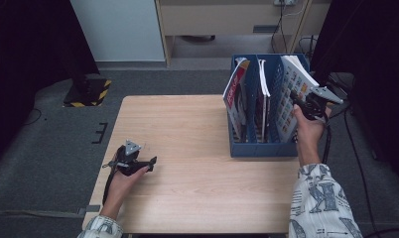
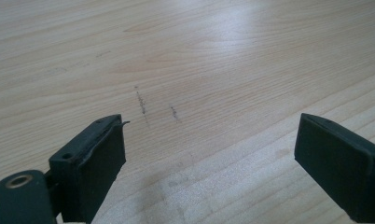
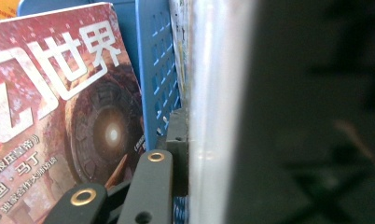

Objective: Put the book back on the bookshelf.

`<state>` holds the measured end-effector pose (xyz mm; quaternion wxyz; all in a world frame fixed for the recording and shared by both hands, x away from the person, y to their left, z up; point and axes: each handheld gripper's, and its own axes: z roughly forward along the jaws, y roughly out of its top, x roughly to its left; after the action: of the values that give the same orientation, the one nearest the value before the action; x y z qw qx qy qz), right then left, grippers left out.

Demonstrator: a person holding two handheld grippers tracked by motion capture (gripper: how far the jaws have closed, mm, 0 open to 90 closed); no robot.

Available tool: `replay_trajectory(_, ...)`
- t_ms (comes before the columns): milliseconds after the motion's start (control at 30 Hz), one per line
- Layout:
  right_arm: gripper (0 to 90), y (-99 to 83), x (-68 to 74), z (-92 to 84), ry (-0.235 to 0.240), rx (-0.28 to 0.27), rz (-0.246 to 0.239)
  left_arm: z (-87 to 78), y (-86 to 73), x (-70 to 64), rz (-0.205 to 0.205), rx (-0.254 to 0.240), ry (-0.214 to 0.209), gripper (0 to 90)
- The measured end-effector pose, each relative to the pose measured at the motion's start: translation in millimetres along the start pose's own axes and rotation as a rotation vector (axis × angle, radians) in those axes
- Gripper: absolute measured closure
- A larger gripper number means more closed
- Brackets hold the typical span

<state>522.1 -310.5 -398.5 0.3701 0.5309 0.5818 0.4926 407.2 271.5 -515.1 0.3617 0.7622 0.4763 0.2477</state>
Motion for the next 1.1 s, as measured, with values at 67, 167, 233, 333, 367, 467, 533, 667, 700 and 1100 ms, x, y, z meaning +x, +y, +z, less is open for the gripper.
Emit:
replay_trajectory(67, 74.0, -0.9, -0.1, 1.3, -0.002, 0.003, -0.004, -0.1, -0.1, 0.4, -0.001, 0.000, -0.001, 8.3)
replay_trajectory(167, 74.0, -1.7, -1.3, 2.7, -0.001, -0.002, 0.005, 0.2, -0.4, 1.1, -0.002, 0.001, -0.001, 8.3)
replay_trajectory(233, 74.0, -1.7, -2.0, 3.7, 0.000, -0.005, 0.011, 0.3, -0.4, 1.2, -0.003, 0.002, 0.000, 8.3)
replay_trajectory(333, 74.0, -2.3, -2.2, 4.9, 0.003, -0.005, 0.013, 0.2, -0.3, 0.9, -0.002, 0.001, 0.000, 8.3)
replay_trajectory(367, 74.0, -2.7, -2.1, 5.1, 0.004, -0.004, 0.013, 0.2, -0.3, 0.8, -0.002, 0.001, 0.001, 8.3)
replay_trajectory(467, 74.0, -3.7, -1.0, 6.5, 0.009, -0.003, 0.013, 0.1, -0.2, 0.7, -0.002, 0.000, 0.000, 8.3)
replay_trajectory(533, 74.0, -4.5, -0.9, 7.3, 0.011, -0.004, 0.018, -0.2, -0.1, 1.0, -0.003, -0.003, -0.002, 8.3)
replay_trajectory(667, 74.0, -5.5, -0.2, 9.0, 0.006, -0.006, 0.016, -0.3, -0.1, 1.4, -0.001, -0.002, -0.002, 8.3)
replay_trajectory(700, 74.0, -6.1, 0.0, 9.4, 0.004, -0.008, 0.016, -0.4, -0.1, 1.4, -0.001, -0.003, -0.002, 8.3)
replay_trajectory(1100, 74.0, -10.8, -0.5, 9.7, -0.008, -0.011, 0.012, -1.2, 0.2, 1.3, -0.006, -0.005, -0.002, 8.3)
